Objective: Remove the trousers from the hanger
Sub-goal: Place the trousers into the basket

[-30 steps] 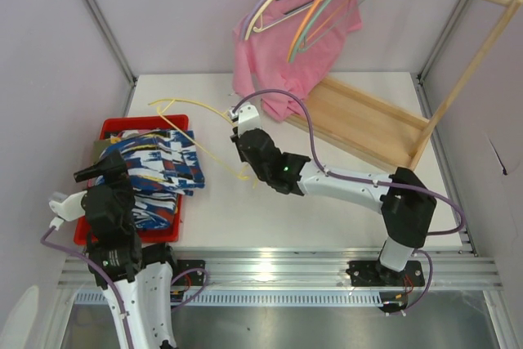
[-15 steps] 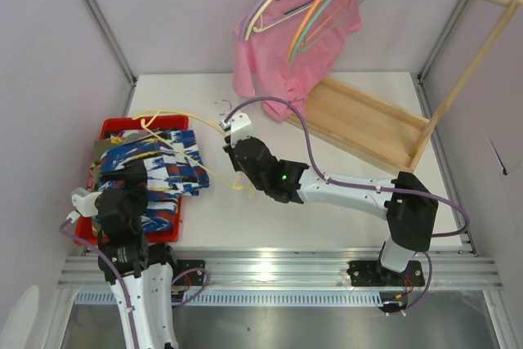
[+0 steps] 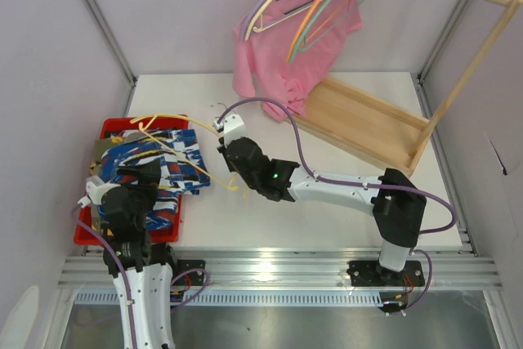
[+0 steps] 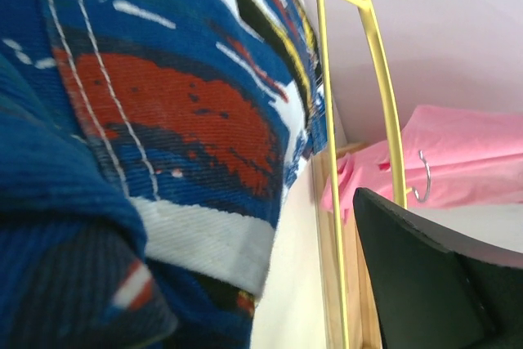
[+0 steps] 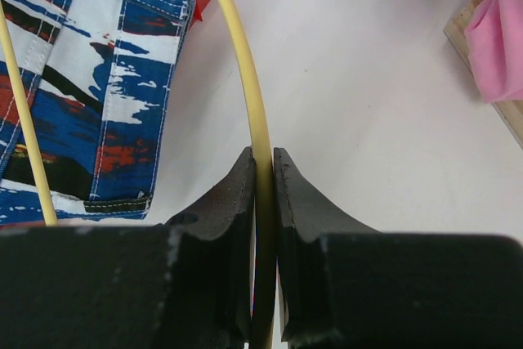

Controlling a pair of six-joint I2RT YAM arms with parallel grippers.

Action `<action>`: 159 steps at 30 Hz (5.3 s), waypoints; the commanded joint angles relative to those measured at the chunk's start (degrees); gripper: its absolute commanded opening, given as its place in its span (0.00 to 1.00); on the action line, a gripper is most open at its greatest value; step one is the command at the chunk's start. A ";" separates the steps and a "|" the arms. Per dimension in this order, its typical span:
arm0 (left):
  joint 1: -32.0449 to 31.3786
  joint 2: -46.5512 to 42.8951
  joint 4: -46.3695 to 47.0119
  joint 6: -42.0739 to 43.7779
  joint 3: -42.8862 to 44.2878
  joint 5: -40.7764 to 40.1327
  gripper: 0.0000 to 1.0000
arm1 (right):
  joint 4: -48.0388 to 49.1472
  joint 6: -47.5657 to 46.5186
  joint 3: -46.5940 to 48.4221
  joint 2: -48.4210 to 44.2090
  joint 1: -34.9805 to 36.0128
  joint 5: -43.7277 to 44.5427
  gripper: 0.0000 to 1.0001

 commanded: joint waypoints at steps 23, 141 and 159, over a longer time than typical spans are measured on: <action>-21.99 2.70 12.18 -7.87 -4.86 -9.14 0.66 | 1.59 0.64 6.47 3.16 -0.15 0.82 0.00; -17.16 7.44 -32.08 -9.02 22.19 -43.00 0.99 | -17.22 -6.13 22.02 -5.36 -11.05 -0.50 0.00; -17.16 9.10 -26.26 8.81 37.68 -0.72 0.72 | -19.85 -2.96 25.18 -3.87 -12.19 -3.05 0.00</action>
